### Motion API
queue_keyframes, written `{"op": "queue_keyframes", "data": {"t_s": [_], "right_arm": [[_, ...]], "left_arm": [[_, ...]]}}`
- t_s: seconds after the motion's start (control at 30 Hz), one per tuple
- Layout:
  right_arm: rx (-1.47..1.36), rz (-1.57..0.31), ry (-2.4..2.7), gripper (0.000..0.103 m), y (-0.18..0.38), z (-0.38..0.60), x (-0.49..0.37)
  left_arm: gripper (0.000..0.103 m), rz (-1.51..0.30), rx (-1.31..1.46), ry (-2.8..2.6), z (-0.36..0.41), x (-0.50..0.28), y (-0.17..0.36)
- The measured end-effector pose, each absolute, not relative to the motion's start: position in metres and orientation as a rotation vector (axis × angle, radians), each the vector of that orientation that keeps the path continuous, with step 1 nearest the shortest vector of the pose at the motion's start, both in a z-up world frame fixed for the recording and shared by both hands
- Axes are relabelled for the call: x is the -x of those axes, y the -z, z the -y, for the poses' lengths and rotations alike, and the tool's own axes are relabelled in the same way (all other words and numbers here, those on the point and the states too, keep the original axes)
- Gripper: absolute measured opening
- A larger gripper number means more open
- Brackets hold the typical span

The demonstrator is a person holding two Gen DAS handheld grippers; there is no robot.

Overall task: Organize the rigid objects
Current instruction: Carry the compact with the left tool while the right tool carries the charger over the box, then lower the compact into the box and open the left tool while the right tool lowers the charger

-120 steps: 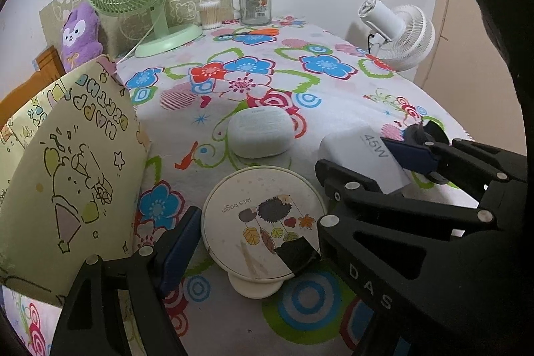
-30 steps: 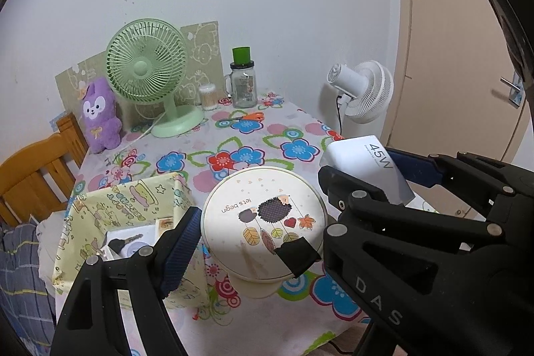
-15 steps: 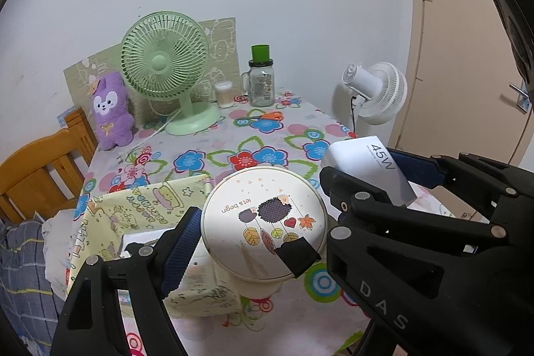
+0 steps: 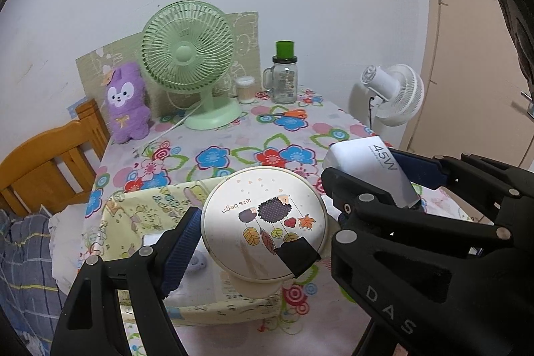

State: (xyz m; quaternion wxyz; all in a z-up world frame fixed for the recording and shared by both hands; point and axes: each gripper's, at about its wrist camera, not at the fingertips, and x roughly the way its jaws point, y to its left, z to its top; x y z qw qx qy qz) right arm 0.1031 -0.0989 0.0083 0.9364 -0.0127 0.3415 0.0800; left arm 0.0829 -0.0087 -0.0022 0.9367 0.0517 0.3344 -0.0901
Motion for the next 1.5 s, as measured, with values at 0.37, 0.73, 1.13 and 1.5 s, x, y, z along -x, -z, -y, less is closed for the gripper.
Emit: {"op": "queue_keyframes", "data": {"t_s": [0.37,0.73,1.13,1.5], "right_arm": [[0.053,-0.708,-0.209,0.051,-0.005,0.062,-0.117],[0.072,-0.734,-0.258,0.051,0.003,0.030,-0.135],[0.091,-0.793,-0.308,0.051,0.024,-0.003,-0.158],[0.119,-0.866,-0.359,0.051,0.050,-0.029,-0.174]], "left_arm": [[0.084,-0.697,-0.084,0.138,-0.025,-0.096,0.007],[0.084,-0.722,-0.065,0.087,-0.056,-0.111,0.018],[0.084,-0.772,-0.057,0.036,-0.085,-0.129,0.040],[0.084,-0.836,-0.040,-0.008,-0.109,-0.139,0.063]]}}
